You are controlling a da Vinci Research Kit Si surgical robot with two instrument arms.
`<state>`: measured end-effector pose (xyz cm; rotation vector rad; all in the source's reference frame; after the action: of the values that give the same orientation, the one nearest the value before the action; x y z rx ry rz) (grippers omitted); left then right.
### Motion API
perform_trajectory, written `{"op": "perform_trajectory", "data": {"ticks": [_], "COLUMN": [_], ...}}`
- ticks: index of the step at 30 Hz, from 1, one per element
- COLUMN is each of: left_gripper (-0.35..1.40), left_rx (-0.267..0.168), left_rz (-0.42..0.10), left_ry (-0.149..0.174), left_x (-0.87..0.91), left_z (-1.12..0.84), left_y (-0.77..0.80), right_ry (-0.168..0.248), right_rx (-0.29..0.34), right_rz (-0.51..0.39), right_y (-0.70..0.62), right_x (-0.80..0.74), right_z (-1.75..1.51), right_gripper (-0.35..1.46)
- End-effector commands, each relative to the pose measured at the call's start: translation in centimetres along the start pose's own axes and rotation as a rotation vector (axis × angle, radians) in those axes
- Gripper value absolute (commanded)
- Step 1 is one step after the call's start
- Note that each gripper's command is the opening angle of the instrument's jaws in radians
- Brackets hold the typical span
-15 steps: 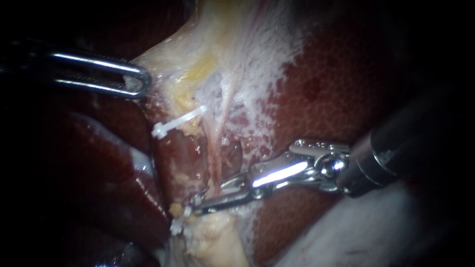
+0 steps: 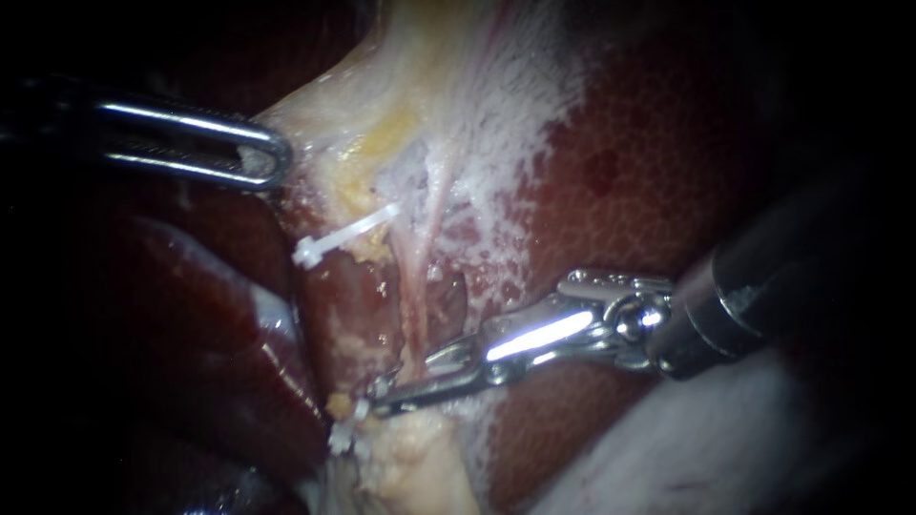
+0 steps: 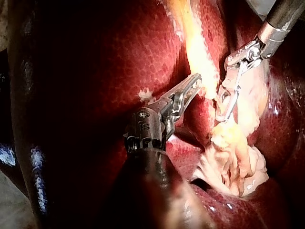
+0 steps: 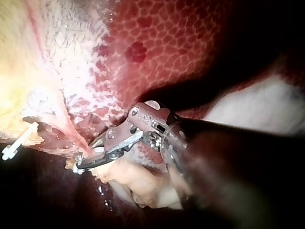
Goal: Going back first clip right tube
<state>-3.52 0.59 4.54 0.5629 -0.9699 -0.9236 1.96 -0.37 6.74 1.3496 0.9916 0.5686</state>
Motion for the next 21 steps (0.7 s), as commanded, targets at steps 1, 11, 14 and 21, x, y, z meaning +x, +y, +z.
{"op": "perform_trajectory", "data": {"ticks": [1,11,14,21], "left_gripper": [-0.35,-0.35,-0.35,-0.35], "left_rx": [0.000,0.000,0.000,0.001], "left_rz": [0.000,0.000,0.000,0.000], "left_ry": [0.000,0.000,0.000,0.000], "left_x": [0.00,0.00,0.00,0.01], "left_z": [0.00,-0.01,-0.01,-0.02], "left_y": [0.00,0.00,0.00,0.00], "right_ry": [0.000,0.015,0.057,0.180], "right_rx": [0.000,-0.008,-0.038,-0.127], "right_rz": [0.006,0.024,0.025,0.049], "right_y": [0.00,-0.09,-0.16,-0.41], "right_x": [0.00,-0.02,0.01,0.08], "right_z": [0.00,0.00,0.01,0.06], "right_gripper": [-0.35,0.12,0.35,0.58]}}
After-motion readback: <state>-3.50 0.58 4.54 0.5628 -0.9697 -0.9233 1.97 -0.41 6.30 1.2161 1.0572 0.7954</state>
